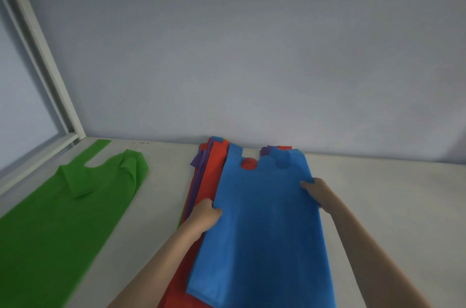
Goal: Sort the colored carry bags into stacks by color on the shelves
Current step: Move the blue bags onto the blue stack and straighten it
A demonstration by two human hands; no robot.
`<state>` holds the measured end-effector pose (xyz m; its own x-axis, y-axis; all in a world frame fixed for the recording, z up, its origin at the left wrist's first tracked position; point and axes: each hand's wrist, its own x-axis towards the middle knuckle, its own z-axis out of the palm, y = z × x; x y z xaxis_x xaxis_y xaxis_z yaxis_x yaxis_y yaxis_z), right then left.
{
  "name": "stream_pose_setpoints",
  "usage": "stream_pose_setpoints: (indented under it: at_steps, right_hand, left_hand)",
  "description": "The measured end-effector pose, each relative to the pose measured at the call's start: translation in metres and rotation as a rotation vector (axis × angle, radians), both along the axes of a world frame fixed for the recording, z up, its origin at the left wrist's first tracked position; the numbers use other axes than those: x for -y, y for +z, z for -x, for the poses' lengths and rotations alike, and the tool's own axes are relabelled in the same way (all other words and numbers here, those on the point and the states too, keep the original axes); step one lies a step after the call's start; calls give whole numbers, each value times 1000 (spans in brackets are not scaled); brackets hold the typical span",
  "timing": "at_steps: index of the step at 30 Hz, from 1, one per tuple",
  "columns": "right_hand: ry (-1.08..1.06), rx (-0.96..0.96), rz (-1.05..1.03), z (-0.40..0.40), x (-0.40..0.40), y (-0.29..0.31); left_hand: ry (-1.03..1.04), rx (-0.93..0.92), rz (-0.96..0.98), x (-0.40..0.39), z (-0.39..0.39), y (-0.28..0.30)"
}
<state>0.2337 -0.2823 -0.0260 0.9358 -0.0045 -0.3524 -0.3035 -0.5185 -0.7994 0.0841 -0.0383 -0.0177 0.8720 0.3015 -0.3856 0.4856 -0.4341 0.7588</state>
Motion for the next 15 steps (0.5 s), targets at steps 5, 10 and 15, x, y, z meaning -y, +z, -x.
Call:
stream_pose_setpoints:
  at_steps: [5, 10, 15]
  right_hand:
    - [10, 119, 34, -21, 33, 33]
    - [-74, 276, -60, -66, 127, 115]
    - [-12, 224, -111, -62, 203, 97]
  left_hand:
    - [-37, 90, 113, 44, -19, 51]
    - [-33, 356, 193, 117, -51, 121]
    - [-8, 287, 283, 195, -67, 76]
